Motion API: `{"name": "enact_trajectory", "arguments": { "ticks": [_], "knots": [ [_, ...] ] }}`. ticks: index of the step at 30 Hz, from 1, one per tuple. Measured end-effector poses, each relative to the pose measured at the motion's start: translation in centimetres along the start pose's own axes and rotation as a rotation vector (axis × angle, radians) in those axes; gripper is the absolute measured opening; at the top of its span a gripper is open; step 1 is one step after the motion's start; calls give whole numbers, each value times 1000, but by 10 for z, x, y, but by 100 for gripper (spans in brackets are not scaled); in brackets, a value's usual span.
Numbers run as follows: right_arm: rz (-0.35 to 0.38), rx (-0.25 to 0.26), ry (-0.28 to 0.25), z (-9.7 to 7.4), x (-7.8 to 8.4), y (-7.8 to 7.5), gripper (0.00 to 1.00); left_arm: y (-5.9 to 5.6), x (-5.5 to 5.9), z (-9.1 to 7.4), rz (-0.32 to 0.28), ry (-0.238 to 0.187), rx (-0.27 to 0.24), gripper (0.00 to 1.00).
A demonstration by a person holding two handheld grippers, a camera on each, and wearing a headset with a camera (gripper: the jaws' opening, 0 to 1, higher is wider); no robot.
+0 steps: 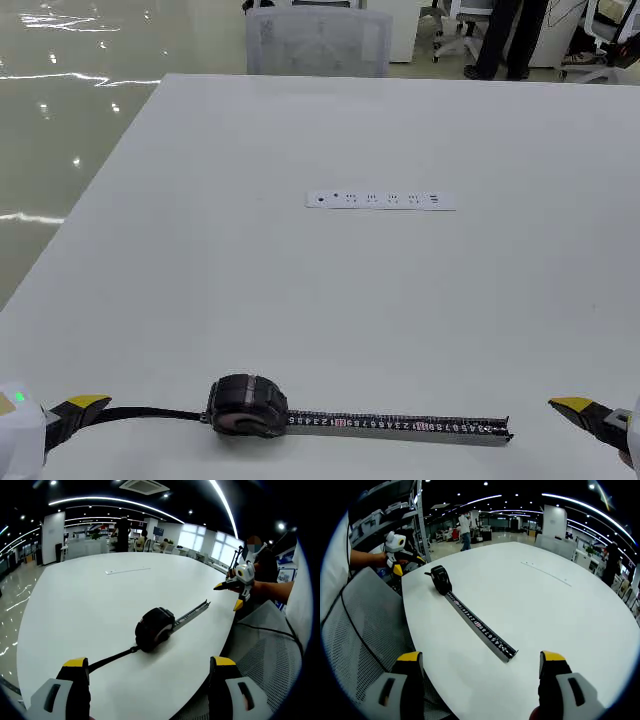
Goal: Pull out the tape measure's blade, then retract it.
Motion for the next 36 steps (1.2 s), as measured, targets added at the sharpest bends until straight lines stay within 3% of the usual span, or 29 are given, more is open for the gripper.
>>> {"name": "enact_trajectory", "arguments": {
  "ticks": [19, 36],
  "knots": [
    [21, 19, 4, -6, 8, 1, 99, -3, 9, -2, -26, -1, -3, 98],
    [33, 11, 15, -6, 13, 3, 98, -2, 9, -3, -34, -5, -10, 98]
  ]
}}
Point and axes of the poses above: the centre of the closed fingertips' face, and the gripper's own axes: z roughly forward along the fingers, y roughly to its left, x roughly out of its underside, the point moved 4 cm from there along -z, roughly backward along the fingers, and after that the axes turned 2 degrees about -z, right-handed, at the moved point
